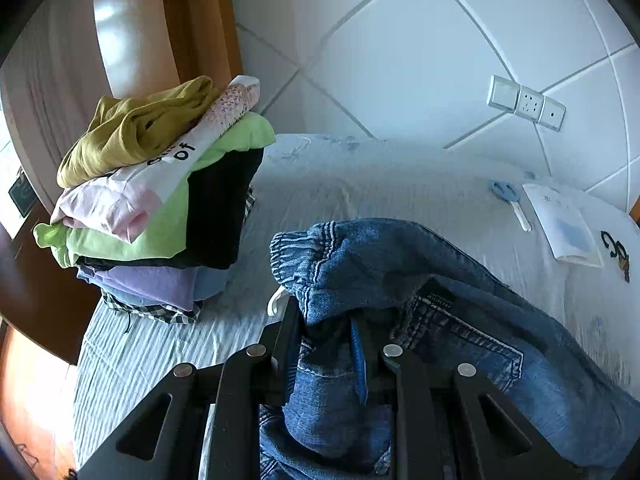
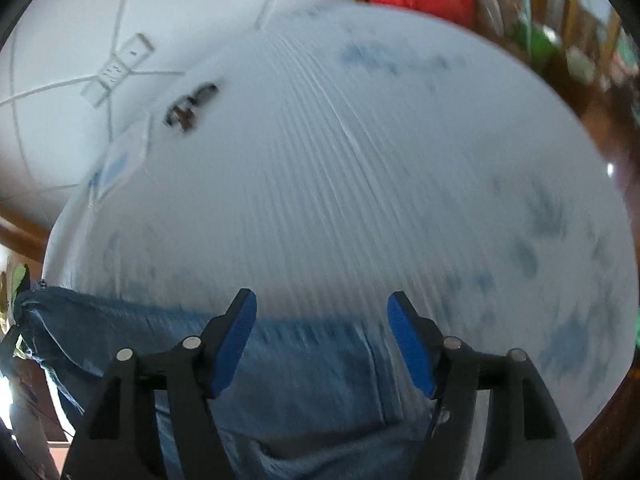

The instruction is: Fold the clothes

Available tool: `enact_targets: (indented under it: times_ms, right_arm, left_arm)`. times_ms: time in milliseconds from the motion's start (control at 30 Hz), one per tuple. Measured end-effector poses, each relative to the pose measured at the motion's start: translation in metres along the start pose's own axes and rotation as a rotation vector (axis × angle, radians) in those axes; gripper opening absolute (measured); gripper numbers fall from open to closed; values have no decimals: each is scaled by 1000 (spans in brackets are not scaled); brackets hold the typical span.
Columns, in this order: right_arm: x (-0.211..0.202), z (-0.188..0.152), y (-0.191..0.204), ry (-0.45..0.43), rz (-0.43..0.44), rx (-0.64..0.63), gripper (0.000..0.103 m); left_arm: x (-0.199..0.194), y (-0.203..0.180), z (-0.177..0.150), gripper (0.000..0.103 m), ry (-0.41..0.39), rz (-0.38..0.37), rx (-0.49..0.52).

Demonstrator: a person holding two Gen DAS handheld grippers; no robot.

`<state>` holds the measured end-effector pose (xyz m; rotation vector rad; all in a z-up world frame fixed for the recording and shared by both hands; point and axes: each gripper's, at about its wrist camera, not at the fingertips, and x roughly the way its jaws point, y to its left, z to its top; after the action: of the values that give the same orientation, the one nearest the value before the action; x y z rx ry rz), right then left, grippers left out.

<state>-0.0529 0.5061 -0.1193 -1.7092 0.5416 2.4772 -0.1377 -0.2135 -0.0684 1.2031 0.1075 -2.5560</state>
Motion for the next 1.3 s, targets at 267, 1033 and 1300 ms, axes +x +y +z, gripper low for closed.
enact_targets:
  times_ms: [267,1033,1300]
  right_arm:
    - [32,-25,7,61,-123,-136,12]
    - [34,195,62,-253,-157,-65,41]
    - [8,122,34,-187,-88,-26,49]
  left_arm:
    - [3,-1,-5,23,21,16,2]
    - [67,-3,14,33,184,-17,-4]
    - [39,14,-22,44,205,-16,24]
